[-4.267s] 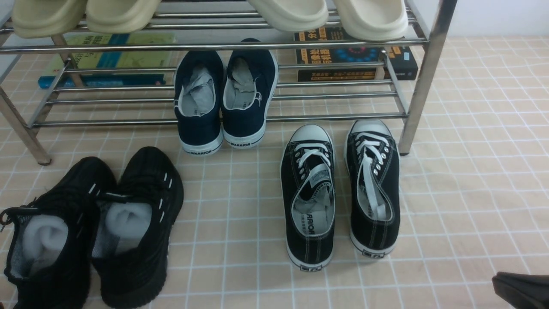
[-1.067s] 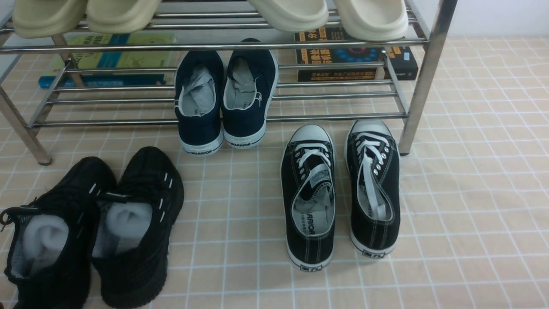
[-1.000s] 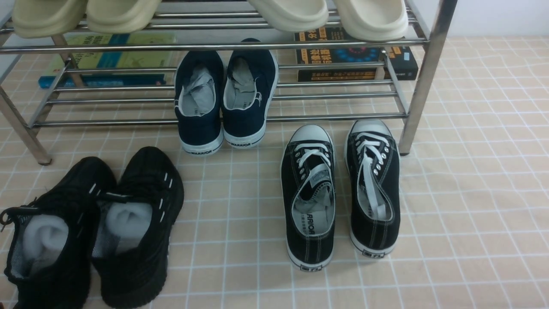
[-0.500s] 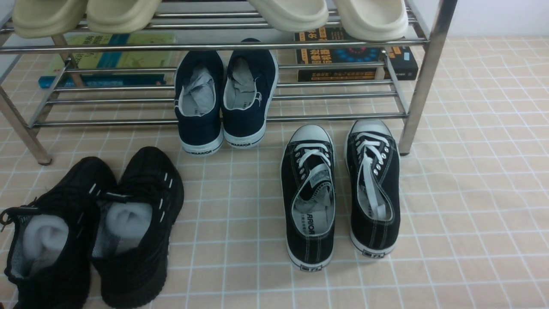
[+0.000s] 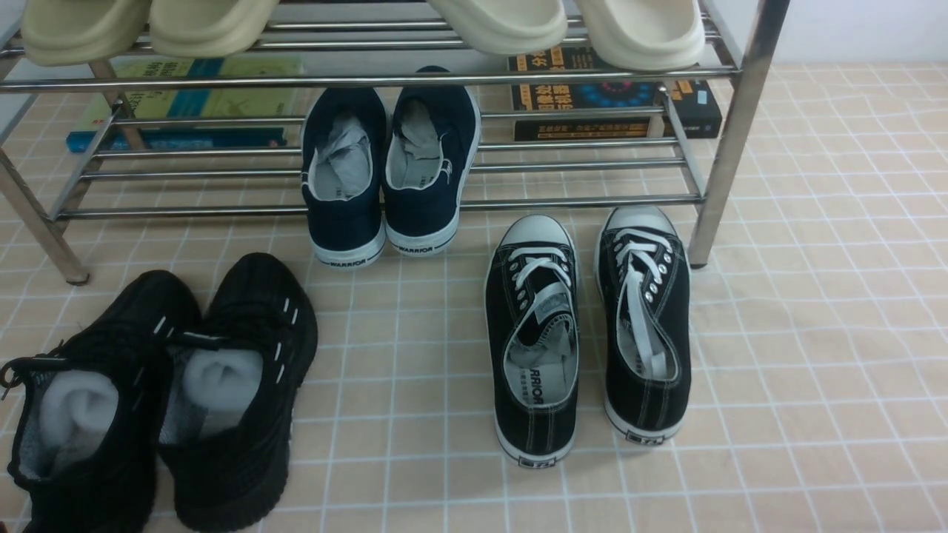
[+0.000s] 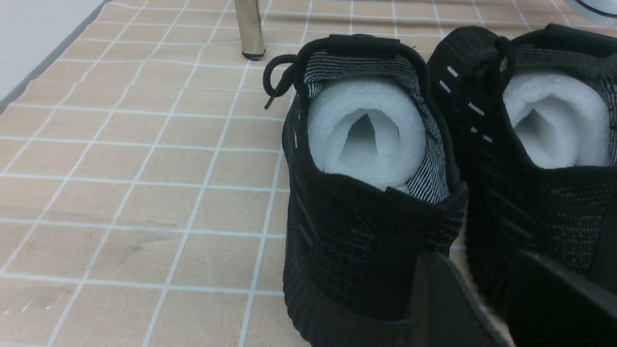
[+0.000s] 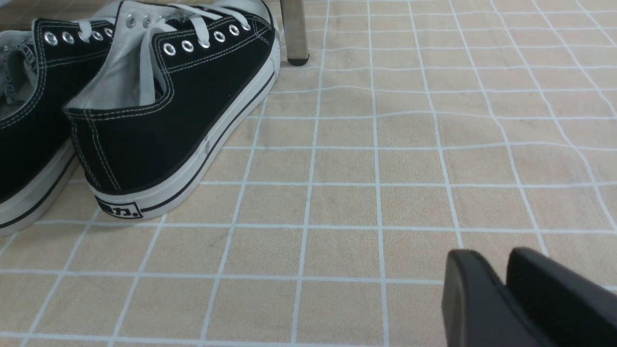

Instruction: Take the shoes off the shelf from the light coffee tablecloth by hand.

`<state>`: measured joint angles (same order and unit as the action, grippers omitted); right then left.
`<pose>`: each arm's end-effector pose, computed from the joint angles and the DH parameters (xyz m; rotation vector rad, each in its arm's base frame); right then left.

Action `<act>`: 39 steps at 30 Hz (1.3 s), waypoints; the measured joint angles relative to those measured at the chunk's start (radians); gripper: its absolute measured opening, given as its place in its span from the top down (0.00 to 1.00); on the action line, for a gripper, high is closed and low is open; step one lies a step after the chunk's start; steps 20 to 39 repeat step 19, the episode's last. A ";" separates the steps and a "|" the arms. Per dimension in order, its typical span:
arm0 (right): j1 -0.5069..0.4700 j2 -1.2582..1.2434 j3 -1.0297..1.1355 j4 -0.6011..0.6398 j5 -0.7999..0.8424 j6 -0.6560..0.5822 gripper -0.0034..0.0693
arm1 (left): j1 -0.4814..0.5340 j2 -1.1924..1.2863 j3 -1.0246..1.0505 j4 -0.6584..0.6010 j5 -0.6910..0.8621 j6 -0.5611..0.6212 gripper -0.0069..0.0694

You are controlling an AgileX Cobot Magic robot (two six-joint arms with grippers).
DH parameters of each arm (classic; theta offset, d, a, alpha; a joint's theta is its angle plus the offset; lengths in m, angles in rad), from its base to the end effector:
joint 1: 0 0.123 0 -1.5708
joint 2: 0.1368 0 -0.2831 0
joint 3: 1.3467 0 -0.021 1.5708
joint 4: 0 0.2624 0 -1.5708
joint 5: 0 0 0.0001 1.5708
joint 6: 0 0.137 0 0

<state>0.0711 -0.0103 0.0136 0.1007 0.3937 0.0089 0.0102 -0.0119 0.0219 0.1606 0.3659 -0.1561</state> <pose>0.1087 0.0130 0.1601 0.0025 1.8814 0.1550 0.1103 0.0090 0.1610 -0.0548 1.8542 0.0560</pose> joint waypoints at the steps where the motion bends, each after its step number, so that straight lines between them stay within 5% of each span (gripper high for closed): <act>1: 0.000 0.000 0.000 0.000 0.000 0.000 0.77 | 0.000 0.000 0.000 0.000 0.000 0.000 0.60; 39: 0.000 0.000 0.000 0.000 0.000 0.000 0.76 | 0.000 0.000 0.000 0.000 0.000 0.000 0.60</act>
